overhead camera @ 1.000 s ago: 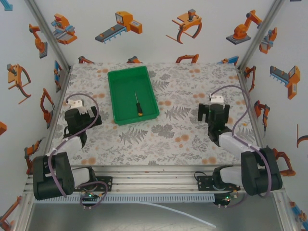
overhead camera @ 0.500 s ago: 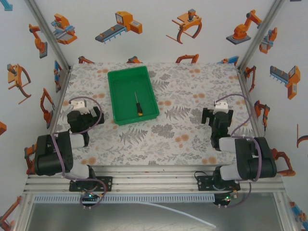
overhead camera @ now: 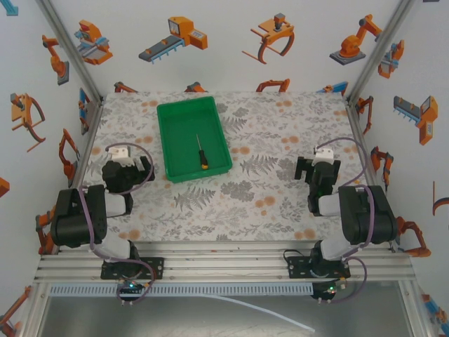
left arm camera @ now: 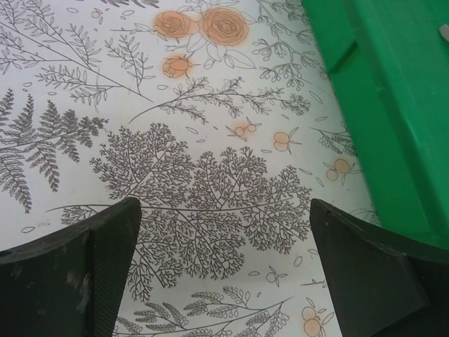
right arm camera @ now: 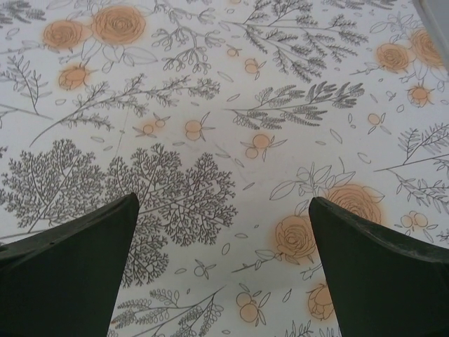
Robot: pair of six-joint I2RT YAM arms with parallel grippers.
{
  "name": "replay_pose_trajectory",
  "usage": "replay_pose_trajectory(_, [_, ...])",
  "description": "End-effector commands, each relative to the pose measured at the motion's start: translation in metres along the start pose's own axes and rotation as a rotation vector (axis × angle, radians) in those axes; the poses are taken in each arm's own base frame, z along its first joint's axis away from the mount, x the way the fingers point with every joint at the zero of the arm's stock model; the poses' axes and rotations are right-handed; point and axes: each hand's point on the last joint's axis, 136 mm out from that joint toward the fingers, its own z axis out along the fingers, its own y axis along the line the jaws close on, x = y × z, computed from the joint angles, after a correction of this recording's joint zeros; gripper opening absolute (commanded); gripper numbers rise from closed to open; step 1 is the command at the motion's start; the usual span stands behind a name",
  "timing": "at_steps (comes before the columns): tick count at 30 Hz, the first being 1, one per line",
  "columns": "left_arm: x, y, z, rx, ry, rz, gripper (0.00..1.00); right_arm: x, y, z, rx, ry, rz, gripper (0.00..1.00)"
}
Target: Put the screwdriver in the bin
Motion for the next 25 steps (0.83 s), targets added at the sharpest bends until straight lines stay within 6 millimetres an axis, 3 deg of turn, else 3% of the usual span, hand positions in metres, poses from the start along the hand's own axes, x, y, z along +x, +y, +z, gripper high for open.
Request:
replay_pose_trajectory(1, [-0.0111,-0.001,0.0082,-0.025,0.002,0.036,0.97,-0.0121,-0.0104,0.0049,0.059,-0.021,0.042,0.99])
replay_pose_trajectory(25, [-0.0092,-0.003,0.0127,-0.074,0.032,0.074,0.97,-0.012,-0.0103,0.0071,0.04,-0.01,0.053,0.99])
